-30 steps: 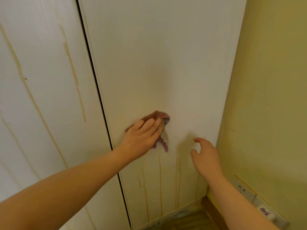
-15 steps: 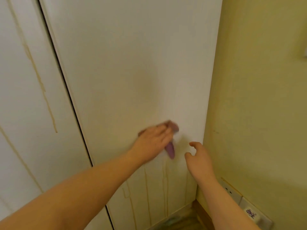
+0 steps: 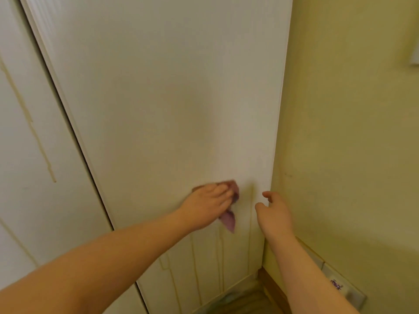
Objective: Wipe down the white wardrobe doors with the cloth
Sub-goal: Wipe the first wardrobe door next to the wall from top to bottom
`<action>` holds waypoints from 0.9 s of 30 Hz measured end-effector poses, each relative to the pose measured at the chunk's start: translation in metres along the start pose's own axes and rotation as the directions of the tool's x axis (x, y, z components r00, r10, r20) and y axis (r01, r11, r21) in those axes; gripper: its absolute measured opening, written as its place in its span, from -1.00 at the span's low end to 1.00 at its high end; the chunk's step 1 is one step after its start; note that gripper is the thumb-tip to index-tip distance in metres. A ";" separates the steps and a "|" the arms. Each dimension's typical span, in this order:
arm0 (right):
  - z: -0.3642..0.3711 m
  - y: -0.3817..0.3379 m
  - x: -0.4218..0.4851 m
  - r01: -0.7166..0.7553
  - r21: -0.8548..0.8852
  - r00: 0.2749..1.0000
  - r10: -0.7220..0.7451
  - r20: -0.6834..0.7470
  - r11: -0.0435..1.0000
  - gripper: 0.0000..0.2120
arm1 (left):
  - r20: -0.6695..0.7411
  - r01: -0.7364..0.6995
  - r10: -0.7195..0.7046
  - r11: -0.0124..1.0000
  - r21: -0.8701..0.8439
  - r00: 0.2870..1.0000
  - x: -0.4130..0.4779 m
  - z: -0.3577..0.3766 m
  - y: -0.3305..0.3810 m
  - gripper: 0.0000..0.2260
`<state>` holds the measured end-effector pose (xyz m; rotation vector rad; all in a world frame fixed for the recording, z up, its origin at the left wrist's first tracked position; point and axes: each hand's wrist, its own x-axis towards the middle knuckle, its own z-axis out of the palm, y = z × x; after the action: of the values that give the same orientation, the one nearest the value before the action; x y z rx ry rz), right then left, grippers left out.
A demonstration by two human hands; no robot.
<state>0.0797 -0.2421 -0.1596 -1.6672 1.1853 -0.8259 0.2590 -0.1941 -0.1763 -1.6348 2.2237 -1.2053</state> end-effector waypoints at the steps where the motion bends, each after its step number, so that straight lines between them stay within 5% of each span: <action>1: -0.001 -0.001 -0.001 -0.002 0.010 1.000 0.002 0.001 1.000 -0.60 | 0.086 -0.093 0.093 0.996 -0.009 0.992 -0.008 0.009 0.010 -0.69; 3: -0.005 -0.003 0.000 -0.006 0.038 1.000 0.006 -0.015 0.999 -0.60 | 0.163 -0.140 0.139 0.990 -0.009 0.977 -0.005 0.016 0.018 -0.70; 7: -0.010 -0.002 0.006 -0.039 0.108 0.998 0.045 -0.054 0.993 -0.62 | 0.014 0.019 -0.020 0.997 0.079 1.000 0.051 0.005 0.010 -0.58; 10: -0.012 0.002 0.012 -0.064 0.152 0.996 0.073 -0.052 0.986 -0.62 | 0.041 0.093 -0.094 0.995 0.037 0.995 0.085 0.007 0.013 -0.60; 13: -0.013 0.004 0.016 -0.079 0.167 0.994 0.091 -0.065 0.983 -0.62 | 0.256 -0.067 0.054 0.997 0.043 0.965 0.072 0.039 0.035 -0.81; 16: -0.014 0.006 0.018 -0.089 0.183 0.993 0.103 -0.066 0.979 -0.62 | 0.492 -0.169 0.158 0.985 -0.022 0.856 0.047 0.063 0.053 -0.65; 19: -0.013 0.007 0.020 -0.103 0.179 0.992 0.115 -0.059 0.979 -0.64 | 0.228 -0.089 0.073 0.994 0.059 0.971 0.069 0.042 0.039 -0.78; 23: -0.010 0.009 0.020 -0.108 0.196 0.991 0.122 -0.058 0.975 -0.63 | 0.074 0.126 -0.127 0.992 0.018 0.989 0.099 0.017 0.020 -0.56; 25: -0.008 0.010 0.020 -0.115 0.193 0.990 0.129 -0.059 0.974 -0.63 | 0.114 0.053 -0.061 0.996 0.074 0.992 0.083 0.034 0.032 -0.58; 27: -0.009 0.011 0.020 -0.122 0.188 0.989 0.135 -0.059 0.975 -0.64 | 0.321 -0.097 0.074 0.994 0.058 0.944 0.049 0.052 0.052 -0.73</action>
<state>0.0744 -0.2646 -0.1667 -1.4067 1.2141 -0.8916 0.2281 -0.2578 -0.2294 -1.5591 2.0035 -0.9140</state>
